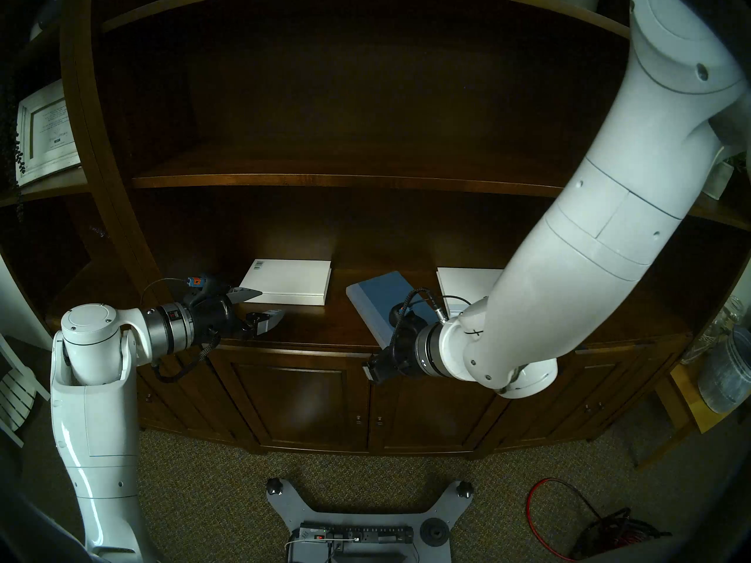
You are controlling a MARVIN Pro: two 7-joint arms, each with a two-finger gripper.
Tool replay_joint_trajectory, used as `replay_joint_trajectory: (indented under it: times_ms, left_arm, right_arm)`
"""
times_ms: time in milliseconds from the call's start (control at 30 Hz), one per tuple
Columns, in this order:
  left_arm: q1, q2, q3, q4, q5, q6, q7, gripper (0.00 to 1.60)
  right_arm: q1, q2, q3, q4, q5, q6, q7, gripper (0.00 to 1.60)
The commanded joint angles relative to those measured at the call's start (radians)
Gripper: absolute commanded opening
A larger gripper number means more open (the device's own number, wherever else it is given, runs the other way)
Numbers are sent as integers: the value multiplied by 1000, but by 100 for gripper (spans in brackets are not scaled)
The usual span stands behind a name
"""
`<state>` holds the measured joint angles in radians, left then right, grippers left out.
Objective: Close the books and align them horizontally on the shelf
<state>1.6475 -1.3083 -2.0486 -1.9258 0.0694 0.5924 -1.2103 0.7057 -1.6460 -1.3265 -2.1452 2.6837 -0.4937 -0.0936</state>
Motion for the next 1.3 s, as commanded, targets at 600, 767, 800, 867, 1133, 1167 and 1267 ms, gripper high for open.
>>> replay_joint_trajectory:
  times_ms: [600,767,800,867,1133,1167,1267]
  left_arm:
    - [-27,-1,-3,-18,-10,-1,1,160]
    - [-28,-2,-3,-18,-10,-1,1,160]
    - [-28,-2,-3,-18,-10,-1,1,160]
    - [-28,-2,-3,-18,-10,-1,1,160]
    - [-28,-2,-3,-18,-10,-1,1,160]
    - [-28,-2,-3,-18,-10,-1,1,160]
    - [-28,-2,-3,-18,-10,-1,1,160]
  right_arm:
    - [-106,-105,-92,228,60,88,-158,160]
    - [-143,-113,-128,280,72,104,-174,160]
    - [-147,-113,-132,286,72,106,-173,160]
    - [-154,-117,-139,296,76,110,-179,160]
    - [-170,-123,-155,316,81,101,-179,160]
    - [-170,-117,-154,315,79,95,-171,160]
    - [-165,-106,-148,314,75,88,-149,160]
